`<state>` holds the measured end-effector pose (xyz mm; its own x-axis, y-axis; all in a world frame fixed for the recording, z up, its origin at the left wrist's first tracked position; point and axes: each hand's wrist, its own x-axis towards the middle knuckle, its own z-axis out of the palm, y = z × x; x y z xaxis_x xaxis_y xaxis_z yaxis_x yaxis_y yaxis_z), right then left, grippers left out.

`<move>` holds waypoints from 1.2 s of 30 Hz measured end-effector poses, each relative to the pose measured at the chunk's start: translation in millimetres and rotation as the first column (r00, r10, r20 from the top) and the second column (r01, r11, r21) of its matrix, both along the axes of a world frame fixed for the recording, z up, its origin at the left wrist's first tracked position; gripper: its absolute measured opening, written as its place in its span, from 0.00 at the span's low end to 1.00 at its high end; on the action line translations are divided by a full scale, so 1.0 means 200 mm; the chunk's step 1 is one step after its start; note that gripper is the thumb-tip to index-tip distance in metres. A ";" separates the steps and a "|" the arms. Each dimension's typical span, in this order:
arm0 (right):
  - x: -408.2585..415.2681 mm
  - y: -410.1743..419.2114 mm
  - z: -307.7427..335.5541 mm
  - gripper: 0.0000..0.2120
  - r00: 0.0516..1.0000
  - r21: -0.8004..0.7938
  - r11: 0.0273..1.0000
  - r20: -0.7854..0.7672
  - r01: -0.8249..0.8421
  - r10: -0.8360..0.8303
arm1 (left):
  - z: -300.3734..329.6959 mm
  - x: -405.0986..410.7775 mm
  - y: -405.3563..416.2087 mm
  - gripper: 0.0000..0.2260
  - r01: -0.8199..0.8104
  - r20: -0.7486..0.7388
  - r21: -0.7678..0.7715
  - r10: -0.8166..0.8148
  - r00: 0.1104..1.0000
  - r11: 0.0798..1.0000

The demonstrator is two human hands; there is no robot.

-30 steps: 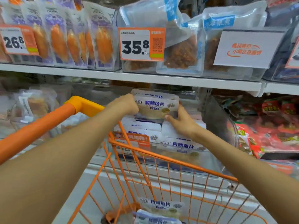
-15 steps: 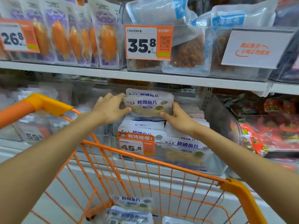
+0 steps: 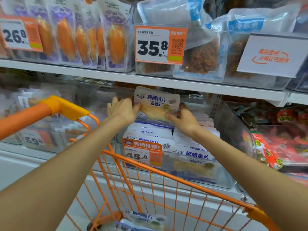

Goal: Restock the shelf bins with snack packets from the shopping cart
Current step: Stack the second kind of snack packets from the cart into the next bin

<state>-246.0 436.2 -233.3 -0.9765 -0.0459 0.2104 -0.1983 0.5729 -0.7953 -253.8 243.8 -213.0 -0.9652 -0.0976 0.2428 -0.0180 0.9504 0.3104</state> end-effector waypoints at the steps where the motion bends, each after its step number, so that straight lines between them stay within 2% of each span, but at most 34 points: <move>1: 0.00 0.00 0.00 0.21 1.000 0.033 0.999 -0.013 0.015 -0.014 | 0.00 0.00 0.00 0.20 0.000 0.007 -0.015 0.001 1.000 1.000; 4: -0.01 0.04 0.03 0.20 0.999 0.047 0.998 -0.029 0.038 -0.036 | 0.02 -0.01 0.01 0.24 -0.010 0.004 -0.055 0.010 1.000 0.998; 7: 0.00 0.08 0.03 0.18 0.999 0.033 0.999 -0.024 0.029 -0.028 | 0.02 -0.02 0.03 0.26 0.018 0.033 -0.009 -0.018 0.999 1.000; 14: -0.06 0.01 0.04 0.18 0.999 0.088 0.996 -0.038 0.026 -0.022 | 0.01 -0.02 0.02 0.20 -0.049 0.025 -0.149 0.054 0.998 0.988; 17: -0.07 0.00 0.01 0.15 0.999 0.156 0.987 0.009 0.033 -0.035 | -0.01 -0.03 0.02 0.22 -0.004 0.067 -0.173 0.016 0.998 0.985; 20: -0.07 0.02 0.00 0.13 0.998 0.123 0.991 0.038 0.042 -0.047 | -0.02 -0.06 0.02 0.25 0.045 0.119 -0.099 -0.033 0.992 0.994; 23: -0.07 0.01 0.03 0.15 0.995 0.016 1.000 0.094 0.021 -0.022 | -0.01 -0.07 0.03 0.27 0.030 0.143 0.091 -0.043 0.989 0.995; 26: -0.07 0.01 0.05 0.19 0.986 -0.095 0.996 0.165 -0.006 0.022 | -0.02 -0.06 0.04 0.37 0.048 0.049 0.172 -0.057 0.997 0.984; 28: -0.07 0.01 0.06 0.20 0.983 -0.102 0.995 0.183 -0.015 0.033 | -0.02 -0.08 0.02 0.41 0.106 -0.044 0.232 -0.099 0.994 0.967; 31: -0.06 0.00 0.06 0.18 0.982 -0.068 0.997 0.178 -0.048 0.059 | 0.00 -0.11 0.00 0.35 0.205 -0.014 0.183 -0.206 0.979 0.962; 34: -0.05 0.00 0.08 0.12 0.979 -0.025 0.996 0.183 -0.085 0.088 | 0.02 -0.13 -0.02 0.27 0.188 0.089 0.124 -0.200 0.976 0.974; 36: -0.05 0.02 0.08 0.10 0.981 -0.021 0.995 0.170 -0.096 0.098 | 0.02 -0.13 -0.03 0.28 0.186 0.101 0.085 -0.194 0.976 0.979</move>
<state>-255.3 439.3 -217.2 -0.9891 -0.1408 0.0424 -0.1135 0.5472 -0.8292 -280.2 238.0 -209.1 -0.9879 0.0764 0.1352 0.1236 0.9139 0.3867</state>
